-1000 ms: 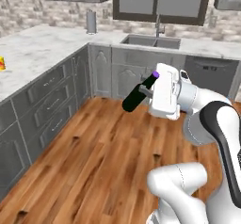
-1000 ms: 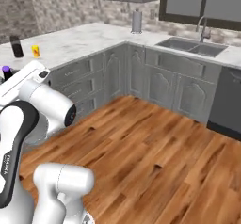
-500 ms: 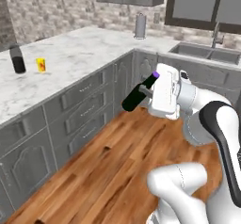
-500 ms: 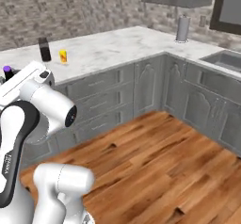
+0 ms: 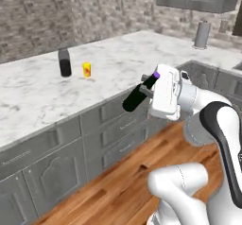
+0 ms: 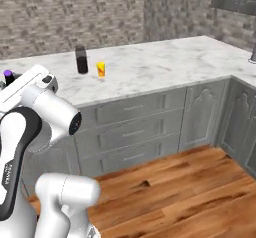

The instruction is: Open the cabinet directly in front. Then move the beer and the cup to the dining counter with the jar on it.

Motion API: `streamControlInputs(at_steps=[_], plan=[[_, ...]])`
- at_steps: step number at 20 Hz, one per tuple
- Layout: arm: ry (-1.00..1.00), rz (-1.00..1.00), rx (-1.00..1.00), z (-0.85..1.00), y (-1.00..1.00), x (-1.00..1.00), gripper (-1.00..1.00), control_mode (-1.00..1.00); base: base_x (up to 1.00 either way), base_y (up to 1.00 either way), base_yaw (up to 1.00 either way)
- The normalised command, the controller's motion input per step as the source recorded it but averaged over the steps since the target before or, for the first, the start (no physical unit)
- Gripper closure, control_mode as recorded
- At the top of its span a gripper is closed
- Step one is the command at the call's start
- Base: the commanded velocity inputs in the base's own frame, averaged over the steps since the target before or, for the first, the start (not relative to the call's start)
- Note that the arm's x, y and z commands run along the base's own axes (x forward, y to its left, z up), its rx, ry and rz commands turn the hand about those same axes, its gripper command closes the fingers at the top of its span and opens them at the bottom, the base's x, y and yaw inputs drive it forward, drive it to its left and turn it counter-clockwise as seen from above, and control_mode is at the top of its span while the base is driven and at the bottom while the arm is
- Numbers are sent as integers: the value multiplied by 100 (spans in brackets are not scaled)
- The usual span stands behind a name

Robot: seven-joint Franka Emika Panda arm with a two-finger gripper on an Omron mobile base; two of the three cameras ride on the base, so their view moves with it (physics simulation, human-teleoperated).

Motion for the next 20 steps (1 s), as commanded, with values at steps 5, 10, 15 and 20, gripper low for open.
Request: streamControlInputs(at_steps=[5,10,15,20], plan=[[0,0,0,0,0,0,100,100,100,-34,46],[0,0,0,0,0,0,100,100,100,-86,34],[0,0,0,0,0,0,100,100,71,-98,31],[0,0,0,0,0,0,100,100,64,-40,25]])
